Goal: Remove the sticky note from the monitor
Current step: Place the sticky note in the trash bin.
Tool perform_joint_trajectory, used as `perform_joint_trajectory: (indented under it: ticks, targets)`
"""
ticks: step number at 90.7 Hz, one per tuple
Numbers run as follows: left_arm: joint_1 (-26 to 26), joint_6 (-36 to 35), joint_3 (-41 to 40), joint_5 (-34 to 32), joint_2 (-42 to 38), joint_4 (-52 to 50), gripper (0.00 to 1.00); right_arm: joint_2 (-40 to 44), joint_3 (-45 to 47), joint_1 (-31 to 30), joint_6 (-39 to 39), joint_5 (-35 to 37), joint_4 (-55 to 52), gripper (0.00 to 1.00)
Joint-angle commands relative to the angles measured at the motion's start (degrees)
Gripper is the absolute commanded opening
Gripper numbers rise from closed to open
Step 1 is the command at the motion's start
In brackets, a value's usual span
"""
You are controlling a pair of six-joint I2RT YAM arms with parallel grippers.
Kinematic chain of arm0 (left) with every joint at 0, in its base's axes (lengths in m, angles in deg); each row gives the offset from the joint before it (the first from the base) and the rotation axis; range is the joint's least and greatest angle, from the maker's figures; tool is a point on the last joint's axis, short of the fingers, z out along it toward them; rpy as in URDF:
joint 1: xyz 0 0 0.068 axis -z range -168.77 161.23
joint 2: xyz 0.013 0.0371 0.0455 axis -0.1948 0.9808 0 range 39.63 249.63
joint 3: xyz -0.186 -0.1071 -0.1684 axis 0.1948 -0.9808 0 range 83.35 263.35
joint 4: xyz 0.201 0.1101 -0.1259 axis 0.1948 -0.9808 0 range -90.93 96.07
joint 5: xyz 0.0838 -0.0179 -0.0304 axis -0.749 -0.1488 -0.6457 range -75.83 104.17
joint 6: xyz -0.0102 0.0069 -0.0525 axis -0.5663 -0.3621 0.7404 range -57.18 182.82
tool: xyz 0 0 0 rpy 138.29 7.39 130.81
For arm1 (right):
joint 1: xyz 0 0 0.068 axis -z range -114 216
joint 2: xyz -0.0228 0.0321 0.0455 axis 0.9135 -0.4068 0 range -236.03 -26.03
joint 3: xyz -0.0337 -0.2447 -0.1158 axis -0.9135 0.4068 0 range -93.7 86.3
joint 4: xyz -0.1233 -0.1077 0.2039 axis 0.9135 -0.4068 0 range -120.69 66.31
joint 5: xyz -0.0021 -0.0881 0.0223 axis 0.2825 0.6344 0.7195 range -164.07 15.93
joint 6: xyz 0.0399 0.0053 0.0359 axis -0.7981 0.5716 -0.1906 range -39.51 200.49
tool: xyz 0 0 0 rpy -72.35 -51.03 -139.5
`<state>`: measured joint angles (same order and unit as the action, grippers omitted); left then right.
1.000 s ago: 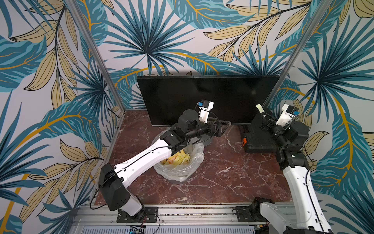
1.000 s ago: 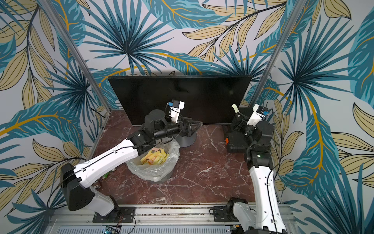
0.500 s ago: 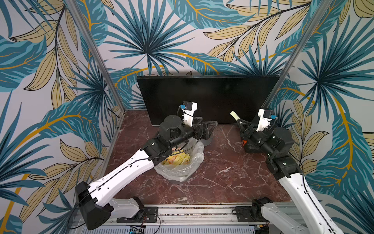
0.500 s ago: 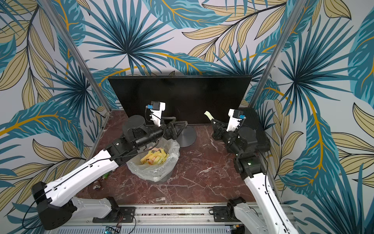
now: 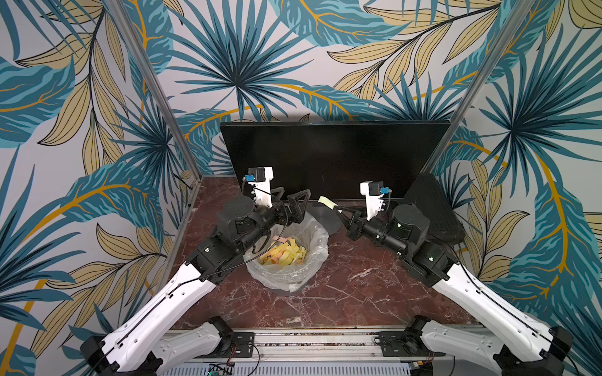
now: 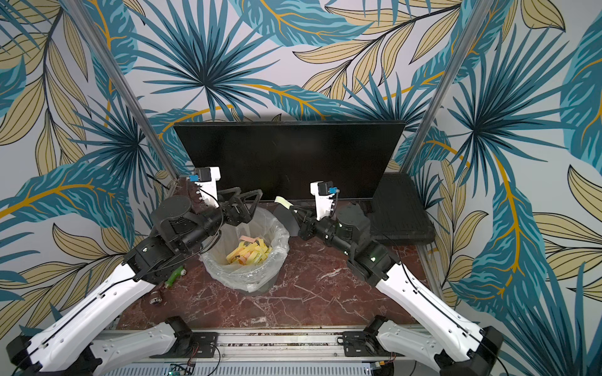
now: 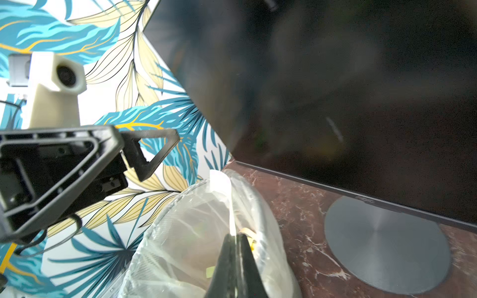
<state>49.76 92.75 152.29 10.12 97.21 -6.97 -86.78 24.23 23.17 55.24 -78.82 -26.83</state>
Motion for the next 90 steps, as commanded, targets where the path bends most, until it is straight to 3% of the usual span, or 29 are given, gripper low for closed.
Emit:
perform_joint_trajectory:
  ticks: [1,27,45,51,67,90]
  targets:
    - [-1.8,-1.1,-0.8,-4.3,-3.0,-2.6,1.00,-2.6,-2.8,-5.8,3.5,3.6,-1.2,0.00]
    - [-4.5,-1.3,-0.5,-6.5,-6.3,-7.1,1.00,-11.7,-7.2,-15.8,5.2,5.2,-1.1,0.00]
    - [-5.1,-0.4,-1.3,-8.6,-8.6,-9.4,1.00,-17.8,-11.3,-18.7,6.0,4.6,-1.8,0.01]
    - [-5.2,-0.3,-1.3,-9.9,-9.5,-10.7,1.00,-18.8,-12.5,-19.0,6.2,4.4,-2.0,0.10]
    - [-6.0,-0.4,-0.6,-15.0,-11.7,-14.5,1.00,-20.1,-14.9,-19.3,6.7,5.1,-3.1,0.52]
    - [-8.9,-3.1,2.3,-21.0,-12.3,-17.9,1.00,-18.6,-16.9,-19.2,9.0,8.5,-5.4,0.78]
